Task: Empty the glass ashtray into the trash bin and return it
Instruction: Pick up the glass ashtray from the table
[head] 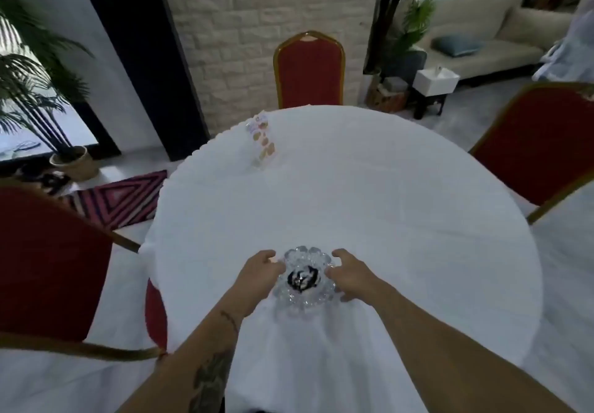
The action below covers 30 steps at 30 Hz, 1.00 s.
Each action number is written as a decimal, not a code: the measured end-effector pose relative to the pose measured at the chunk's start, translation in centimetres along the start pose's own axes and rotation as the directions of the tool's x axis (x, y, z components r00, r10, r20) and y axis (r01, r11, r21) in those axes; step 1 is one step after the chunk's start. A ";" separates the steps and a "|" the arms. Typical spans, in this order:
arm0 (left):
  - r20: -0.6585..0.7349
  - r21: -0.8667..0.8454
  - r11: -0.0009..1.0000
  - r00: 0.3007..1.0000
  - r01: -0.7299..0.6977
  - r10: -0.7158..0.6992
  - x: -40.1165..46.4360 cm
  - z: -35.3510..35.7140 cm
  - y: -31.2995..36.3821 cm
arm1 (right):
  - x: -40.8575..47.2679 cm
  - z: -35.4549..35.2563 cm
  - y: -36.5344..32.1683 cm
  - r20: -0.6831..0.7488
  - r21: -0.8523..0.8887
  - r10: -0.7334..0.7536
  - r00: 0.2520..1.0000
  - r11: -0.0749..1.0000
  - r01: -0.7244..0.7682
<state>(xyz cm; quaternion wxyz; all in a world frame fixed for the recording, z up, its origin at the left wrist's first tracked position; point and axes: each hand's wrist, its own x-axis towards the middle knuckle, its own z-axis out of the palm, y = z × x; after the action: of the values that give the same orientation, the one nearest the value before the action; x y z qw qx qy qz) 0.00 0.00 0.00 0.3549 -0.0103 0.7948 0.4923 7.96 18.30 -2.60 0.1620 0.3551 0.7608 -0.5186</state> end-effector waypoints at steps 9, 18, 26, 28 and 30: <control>-0.038 -0.030 1.000 0.999 0.009 -0.010 0.9 2.5 -1.2 | 1.4 1.5 0.3 -0.030 -0.057 -0.054 0.998 0.997 0.052; -0.162 0.132 0.984 0.977 -0.120 0.140 -1.3 0.7 -3.3 | -1.2 3.2 0.1 -0.065 0.020 -0.141 0.988 0.990 0.143; -0.206 0.199 0.960 0.949 -0.199 0.240 -5.8 -4.2 -5.2 | -7.6 7.9 -1.8 -0.074 0.157 -0.236 0.969 0.957 0.245; -0.182 0.219 0.949 0.946 -0.226 0.267 -7.3 -5.9 -5.9 | -9.6 9.7 -2.4 -0.074 0.188 -0.257 0.964 0.945 0.267; -0.150 0.233 0.936 0.942 -0.263 0.302 -8.7 -8.0 -7.2 | -11.5 11.8 -2.9 -0.088 0.196 -0.272 0.958 0.939 0.284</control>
<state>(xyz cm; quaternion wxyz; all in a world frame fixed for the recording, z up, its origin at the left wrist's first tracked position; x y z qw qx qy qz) 4.75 -12.90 1.56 0.2046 0.0965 0.8646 0.4486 12.46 2.72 1.55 0.0266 0.2742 0.7497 -0.6017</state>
